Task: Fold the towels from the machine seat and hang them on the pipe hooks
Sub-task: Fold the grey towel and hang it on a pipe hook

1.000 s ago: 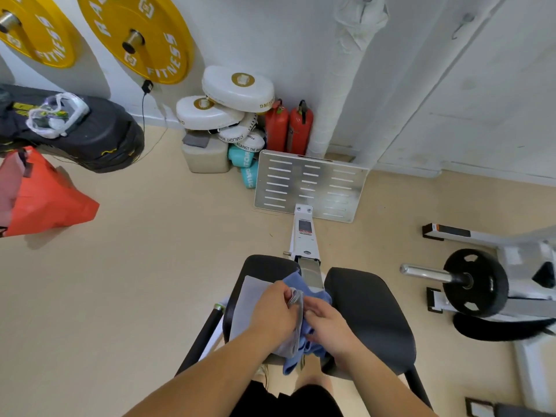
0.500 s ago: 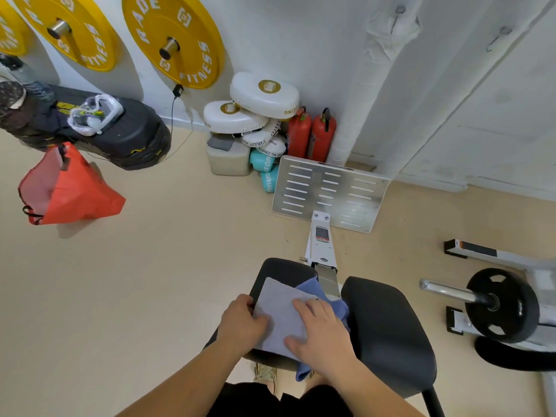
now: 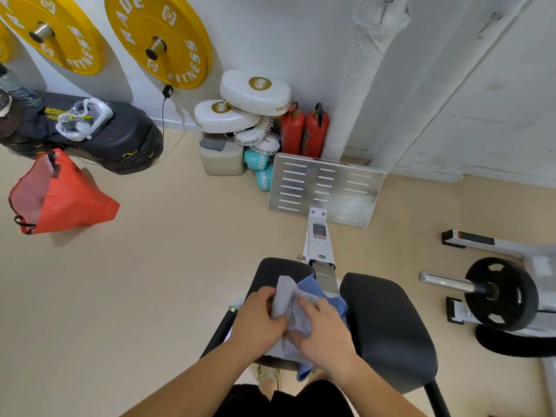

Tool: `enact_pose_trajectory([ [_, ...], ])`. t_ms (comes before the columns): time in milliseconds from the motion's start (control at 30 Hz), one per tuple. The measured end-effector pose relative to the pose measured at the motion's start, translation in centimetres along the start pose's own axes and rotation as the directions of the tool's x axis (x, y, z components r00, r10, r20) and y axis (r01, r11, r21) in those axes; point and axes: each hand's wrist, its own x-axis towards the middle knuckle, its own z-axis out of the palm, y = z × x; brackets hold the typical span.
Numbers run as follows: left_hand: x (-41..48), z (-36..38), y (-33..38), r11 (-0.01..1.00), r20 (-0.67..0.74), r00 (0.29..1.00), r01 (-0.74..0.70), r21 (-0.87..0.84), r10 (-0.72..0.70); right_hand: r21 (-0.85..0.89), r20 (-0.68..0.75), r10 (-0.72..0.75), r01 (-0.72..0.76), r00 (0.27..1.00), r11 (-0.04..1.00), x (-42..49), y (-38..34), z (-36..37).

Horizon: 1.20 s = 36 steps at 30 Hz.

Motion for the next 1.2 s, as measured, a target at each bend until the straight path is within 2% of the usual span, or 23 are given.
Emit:
enact_pose_trajectory([
  [67,-0.3,0.6,1.0,0.999,0.015,0.999,-0.045,0.016,0.044,0.175,0.037,-0.002,-0.004,0.999,0.985,-0.3,0.7,-1.1],
  [133,-0.6,1.7,1.7,0.996,0.054,0.996,-0.079,0.046,0.076,0.356,0.079,0.07,-0.094,0.994,0.93,-0.7,1.7,-2.1],
  [233,-1.0,3.4,2.0,0.987,0.127,0.983,-0.143,0.078,0.132,0.509,0.074,0.147,-0.164,0.986,0.845,-0.8,2.9,-2.9],
  [300,-1.2,3.9,2.0,0.982,0.121,0.981,-0.161,0.099,0.149,0.55,0.084,0.178,-0.195,0.98,0.812,-0.9,3.2,-2.9],
  [367,-1.0,4.0,2.0,0.99,0.07,0.991,-0.116,0.08,0.111,0.563,0.097,0.187,-0.209,0.978,0.8,-1.1,3.2,-2.8],
  [467,-0.1,4.2,2.1,0.995,-0.029,0.994,0.102,-0.013,-0.102,0.551,0.133,0.181,-0.225,0.974,0.804,-1.4,3.5,-2.7],
  [567,0.5,5.2,1.8,0.97,0.001,0.97,0.243,-0.031,-0.243,0.565,0.229,0.18,-0.282,0.957,0.775,-1.4,4.3,-2.5],
  [767,0.6,6.3,1.6,0.966,0.028,0.969,0.24,0.097,-0.244,0.56,0.34,0.111,-0.296,0.934,0.774,-2.5,4.6,-3.7],
  [900,0.0,4.5,2.1,0.988,0.102,0.985,0.134,0.073,-0.142,0.599,0.318,0.134,-0.308,0.939,0.739,-3.8,3.6,-4.9],
  [1000,-1.3,2.0,2.7,0.997,0.109,0.994,-0.001,0.079,-0.008,0.66,0.21,0.151,-0.254,0.966,0.707,-5.5,2.4,-6.0],
  [1100,-3.3,-0.9,3.7,0.975,0.162,0.976,-0.167,0.146,0.143,0.629,0.103,0.125,-0.162,0.987,0.76,-7.5,1.8,-7.1],
  [1200,-6.0,-3.7,5.7,0.913,0.196,0.924,-0.364,0.185,0.329,0.504,-0.004,-0.022,0.021,1.0,0.863,-9.5,1.5,-9.4],
])
